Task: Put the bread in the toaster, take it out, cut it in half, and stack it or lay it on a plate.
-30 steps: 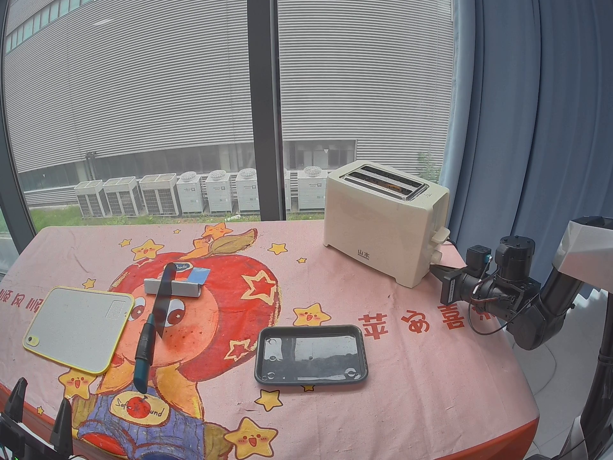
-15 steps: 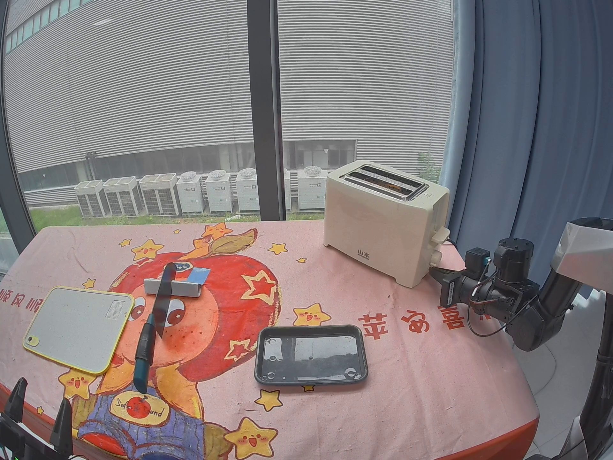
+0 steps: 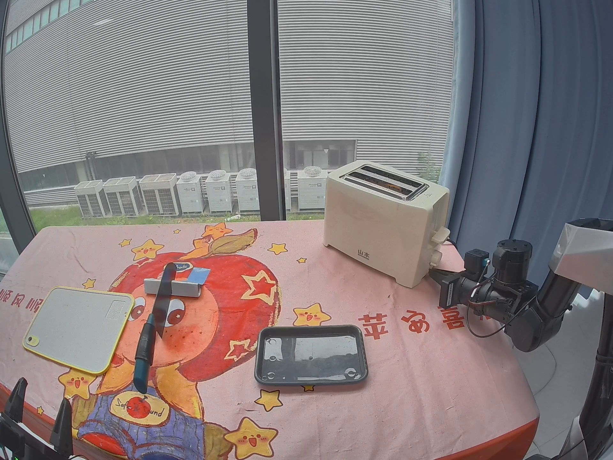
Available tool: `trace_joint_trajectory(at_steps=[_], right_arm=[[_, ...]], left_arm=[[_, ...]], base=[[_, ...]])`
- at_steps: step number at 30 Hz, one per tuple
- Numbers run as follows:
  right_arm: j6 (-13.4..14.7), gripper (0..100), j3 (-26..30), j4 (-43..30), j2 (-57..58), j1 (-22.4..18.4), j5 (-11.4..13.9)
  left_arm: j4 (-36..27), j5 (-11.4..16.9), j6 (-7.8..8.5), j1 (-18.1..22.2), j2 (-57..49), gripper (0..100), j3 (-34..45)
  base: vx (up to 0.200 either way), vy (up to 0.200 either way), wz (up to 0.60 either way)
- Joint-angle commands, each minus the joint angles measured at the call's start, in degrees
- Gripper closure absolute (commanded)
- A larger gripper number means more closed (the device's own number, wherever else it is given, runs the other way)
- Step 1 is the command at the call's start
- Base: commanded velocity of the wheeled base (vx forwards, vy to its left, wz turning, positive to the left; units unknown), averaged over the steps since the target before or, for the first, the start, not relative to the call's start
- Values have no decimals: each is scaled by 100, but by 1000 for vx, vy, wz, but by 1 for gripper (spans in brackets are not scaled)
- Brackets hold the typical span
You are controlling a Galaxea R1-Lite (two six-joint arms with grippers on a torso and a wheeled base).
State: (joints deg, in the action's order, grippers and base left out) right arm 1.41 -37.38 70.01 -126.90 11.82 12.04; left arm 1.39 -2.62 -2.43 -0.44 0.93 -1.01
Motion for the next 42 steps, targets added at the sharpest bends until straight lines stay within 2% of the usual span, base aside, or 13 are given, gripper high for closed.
trace_joint_trajectory(at_steps=[1, 16, 23, 42], right_arm=[[-1, 100, 2, 4, -19, 4, -9], [-62, 100, 81, 21, 104, 57, -9], [8, 100, 11, 21, 359, 57, 0], [-1, 100, -15, 101, 96, -14, -18]], left_arm=[[2, -2, -4, 9, -57, 0, 84], [2, -2, -4, 0, -57, 0, 84], [2, -2, -4, 0, -57, 0, 84], [2, -2, -4, 0, -57, 0, 84]], base=[[0, 0, 0], [0, 0, 0], [0, 0, 0], [0, 0, 0]])
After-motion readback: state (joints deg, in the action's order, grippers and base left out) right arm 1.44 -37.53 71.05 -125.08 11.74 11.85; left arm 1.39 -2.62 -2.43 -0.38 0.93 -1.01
